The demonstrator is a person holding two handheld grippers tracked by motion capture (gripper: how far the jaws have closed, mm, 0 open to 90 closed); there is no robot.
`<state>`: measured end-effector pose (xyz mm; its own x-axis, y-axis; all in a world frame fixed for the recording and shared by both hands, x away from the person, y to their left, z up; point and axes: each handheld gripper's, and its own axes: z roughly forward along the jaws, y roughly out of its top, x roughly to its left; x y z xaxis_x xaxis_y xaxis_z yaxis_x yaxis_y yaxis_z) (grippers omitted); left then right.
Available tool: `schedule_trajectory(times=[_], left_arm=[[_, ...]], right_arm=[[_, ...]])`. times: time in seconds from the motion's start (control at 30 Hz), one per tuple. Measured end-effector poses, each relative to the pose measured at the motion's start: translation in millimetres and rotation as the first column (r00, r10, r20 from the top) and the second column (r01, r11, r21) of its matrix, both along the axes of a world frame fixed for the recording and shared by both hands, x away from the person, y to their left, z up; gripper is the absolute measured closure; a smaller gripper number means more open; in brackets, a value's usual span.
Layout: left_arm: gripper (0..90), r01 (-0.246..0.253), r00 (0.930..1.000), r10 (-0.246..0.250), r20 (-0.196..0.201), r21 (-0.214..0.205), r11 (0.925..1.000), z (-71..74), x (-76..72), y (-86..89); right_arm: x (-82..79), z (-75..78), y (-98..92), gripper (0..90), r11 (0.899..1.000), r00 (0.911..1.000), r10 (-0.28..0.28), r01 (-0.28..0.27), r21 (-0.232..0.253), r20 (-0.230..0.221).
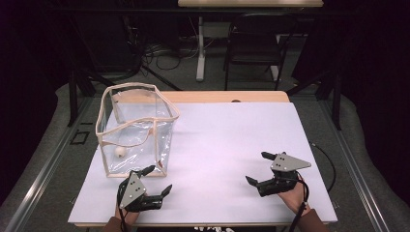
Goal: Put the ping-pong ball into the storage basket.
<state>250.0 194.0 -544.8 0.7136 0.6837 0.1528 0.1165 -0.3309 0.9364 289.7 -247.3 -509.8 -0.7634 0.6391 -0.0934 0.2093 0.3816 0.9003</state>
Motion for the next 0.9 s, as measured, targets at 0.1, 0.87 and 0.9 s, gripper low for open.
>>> schedule_trajectory(times=[0.1,0.87,0.9], left_arm=[[15.7,0.0,1.0,0.0,0.001,-0.001,1.0,0.0,0.0,0.0],[15.8,0.007,1.0,-0.007,0.001,0.004,1.0,-0.2,0.0,-0.5],[15.8,0.007,1.0,-0.007,0.001,0.004,1.0,-0.2,0.0,-0.5]], right_arm=[[-2.1,-1.8,-1.6,2.1,1.0,1.0,0.002,-0.002,0.001,0.004],[-27.8,-22.0,-13.2,0.0,1.0,0.9978,-0.016,0.017,-0.012,0.065],[-28.5,-22.3,-13.3,0.0,1.0,0.9976,-0.017,0.018,-0.009,0.067]])
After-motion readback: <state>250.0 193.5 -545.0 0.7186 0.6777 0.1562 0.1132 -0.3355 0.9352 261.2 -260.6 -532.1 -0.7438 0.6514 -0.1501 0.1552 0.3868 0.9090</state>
